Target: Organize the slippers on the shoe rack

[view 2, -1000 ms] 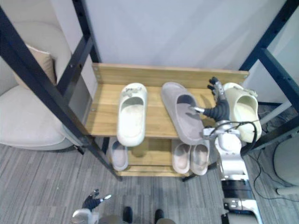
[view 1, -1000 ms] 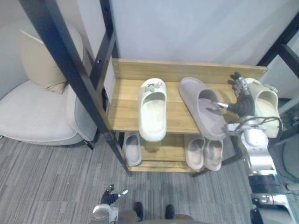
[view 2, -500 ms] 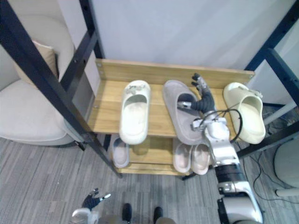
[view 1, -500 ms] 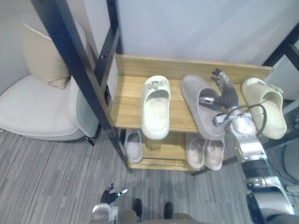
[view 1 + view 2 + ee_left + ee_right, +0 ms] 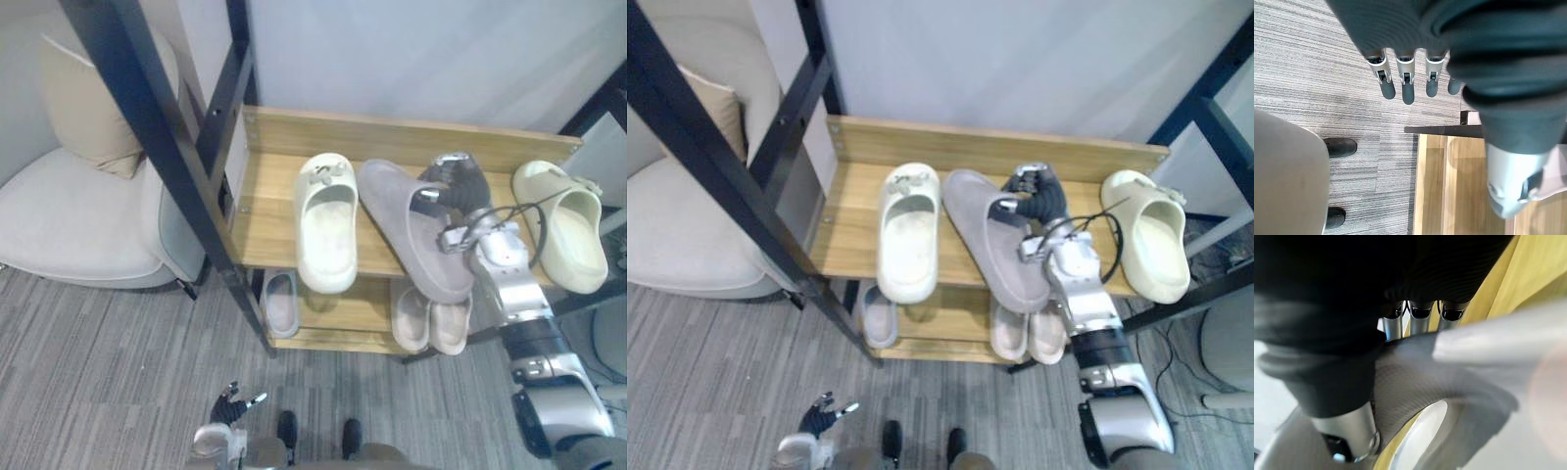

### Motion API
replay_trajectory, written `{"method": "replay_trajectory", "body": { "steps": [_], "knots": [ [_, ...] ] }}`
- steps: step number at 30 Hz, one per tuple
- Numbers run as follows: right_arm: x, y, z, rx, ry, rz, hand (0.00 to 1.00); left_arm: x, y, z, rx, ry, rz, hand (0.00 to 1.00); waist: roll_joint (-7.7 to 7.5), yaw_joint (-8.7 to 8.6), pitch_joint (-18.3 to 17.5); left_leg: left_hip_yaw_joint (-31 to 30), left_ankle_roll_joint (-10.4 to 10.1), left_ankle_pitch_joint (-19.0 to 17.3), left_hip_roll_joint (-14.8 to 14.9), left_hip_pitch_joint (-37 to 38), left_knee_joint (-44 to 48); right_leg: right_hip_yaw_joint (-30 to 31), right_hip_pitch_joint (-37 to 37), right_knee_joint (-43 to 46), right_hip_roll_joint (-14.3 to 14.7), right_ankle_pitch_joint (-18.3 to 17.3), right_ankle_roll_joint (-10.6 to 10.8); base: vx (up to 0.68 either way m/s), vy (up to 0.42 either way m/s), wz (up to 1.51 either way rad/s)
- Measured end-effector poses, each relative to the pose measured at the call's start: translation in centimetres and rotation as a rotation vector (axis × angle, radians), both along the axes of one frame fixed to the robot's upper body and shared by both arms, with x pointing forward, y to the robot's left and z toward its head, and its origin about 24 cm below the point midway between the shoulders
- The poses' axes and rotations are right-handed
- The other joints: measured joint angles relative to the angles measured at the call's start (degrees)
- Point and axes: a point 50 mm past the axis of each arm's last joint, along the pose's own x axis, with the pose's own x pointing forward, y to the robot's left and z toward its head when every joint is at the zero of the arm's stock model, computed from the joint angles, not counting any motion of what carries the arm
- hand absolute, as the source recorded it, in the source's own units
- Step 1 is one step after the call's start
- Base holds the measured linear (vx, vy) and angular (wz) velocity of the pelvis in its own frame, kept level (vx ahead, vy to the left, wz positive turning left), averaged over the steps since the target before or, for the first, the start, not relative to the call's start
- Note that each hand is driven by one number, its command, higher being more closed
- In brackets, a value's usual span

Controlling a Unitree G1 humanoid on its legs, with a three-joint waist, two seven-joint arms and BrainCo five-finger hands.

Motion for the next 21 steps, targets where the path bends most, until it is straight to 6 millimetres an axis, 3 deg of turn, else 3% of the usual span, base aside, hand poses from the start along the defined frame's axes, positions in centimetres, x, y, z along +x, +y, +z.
{"method": "replay_trajectory", "body": {
  "steps": [6,16,21],
  "knots": [
    [-2.2,0.1,-0.4,0.009,-0.035,0.016,1.0,-0.1,0.0,0.0,0.0,0.004,0.0,0.0,0.02,-0.18,0.0,0.0,-0.1,-0.1,0.0,0.7,0.1,0.0,0.7,0.1,0.0,0.0,0.0,0.0,0.0,0.0],
    [-7.1,1.4,1.9,0.177,-0.266,0.08,1.0,-0.6,-0.2,-0.4,-0.007,0.032,0.003,0.0,1.07,-1.21,-0.9,1.3,-0.3,-0.6,0.3,1.1,1.1,1.1,0.6,1.0,0.0,0.0,0.0,-0.03,-0.012,-0.07],
    [-9.1,2.4,0.6,0.229,-0.248,0.13,1.0,-1.1,-0.2,-0.6,-0.003,0.057,-0.004,0.0,1.44,-1.41,-2.4,2.4,-0.5,-0.7,0.5,1.6,1.1,1.8,0.7,1.0,0.1,0.0,0.0,-0.03,-0.013,-0.11]
  ]
}}
